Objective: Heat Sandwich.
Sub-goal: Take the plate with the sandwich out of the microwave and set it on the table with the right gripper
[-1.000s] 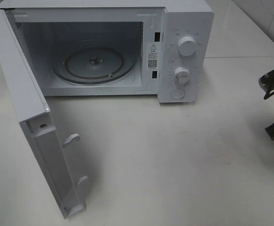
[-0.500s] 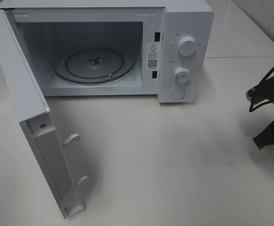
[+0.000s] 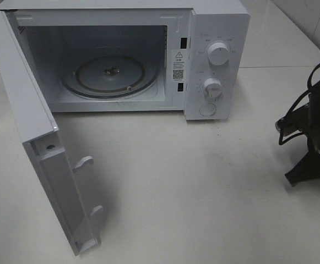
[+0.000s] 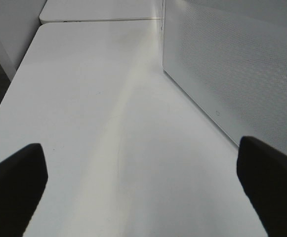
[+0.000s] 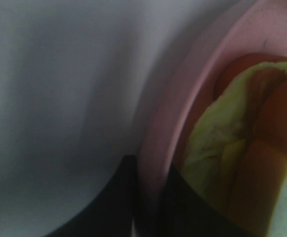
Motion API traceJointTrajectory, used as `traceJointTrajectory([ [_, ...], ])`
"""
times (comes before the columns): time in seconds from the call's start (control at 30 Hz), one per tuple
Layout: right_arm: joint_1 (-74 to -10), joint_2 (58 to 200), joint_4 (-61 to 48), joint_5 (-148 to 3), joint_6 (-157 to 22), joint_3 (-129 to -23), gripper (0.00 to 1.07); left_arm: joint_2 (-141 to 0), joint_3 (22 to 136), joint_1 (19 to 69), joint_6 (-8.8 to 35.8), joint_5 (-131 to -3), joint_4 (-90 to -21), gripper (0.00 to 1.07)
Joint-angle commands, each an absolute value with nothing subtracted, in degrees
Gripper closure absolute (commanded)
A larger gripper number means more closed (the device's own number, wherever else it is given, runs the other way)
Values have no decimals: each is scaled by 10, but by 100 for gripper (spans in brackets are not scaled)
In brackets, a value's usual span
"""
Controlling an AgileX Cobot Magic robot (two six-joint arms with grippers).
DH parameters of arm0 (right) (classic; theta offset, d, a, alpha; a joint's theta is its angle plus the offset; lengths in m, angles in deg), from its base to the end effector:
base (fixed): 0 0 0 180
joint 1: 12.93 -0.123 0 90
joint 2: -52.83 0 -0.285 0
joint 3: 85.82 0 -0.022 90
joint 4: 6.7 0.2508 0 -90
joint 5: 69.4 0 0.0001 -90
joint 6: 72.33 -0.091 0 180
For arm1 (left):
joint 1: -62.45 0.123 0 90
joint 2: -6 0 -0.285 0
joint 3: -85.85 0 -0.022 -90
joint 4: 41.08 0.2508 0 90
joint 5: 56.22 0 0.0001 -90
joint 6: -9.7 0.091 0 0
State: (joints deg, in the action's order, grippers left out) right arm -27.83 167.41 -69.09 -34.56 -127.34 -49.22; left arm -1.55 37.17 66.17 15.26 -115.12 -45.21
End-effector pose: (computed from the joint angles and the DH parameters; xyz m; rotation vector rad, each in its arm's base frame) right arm 0.2762 0.0258 0.0960 -0.3520 2.7863 -0.7296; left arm -0.0037 -0.0059 0.2796 0.0342 2.0071 0.0177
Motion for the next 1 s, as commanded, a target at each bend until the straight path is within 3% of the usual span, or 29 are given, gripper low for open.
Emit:
traceJointTrajectory([
  [0.03, -276, 1678, -708, -341, -1280, -493, 105, -1, 370, 663, 151, -1152, -457, 5],
  [0.47, -276, 1687, -700, -342, -1280, -493, 97, -1, 370, 663, 151, -1152, -457, 5],
  [0.87, -276, 1659, -669, -344, -1264, -493, 70, -1, 370, 663, 151, -1152, -457, 5],
  [1.0, -276, 1620, -603, -350, -1206, -493, 60, -1, 370, 663, 151, -1152, -457, 5],
])
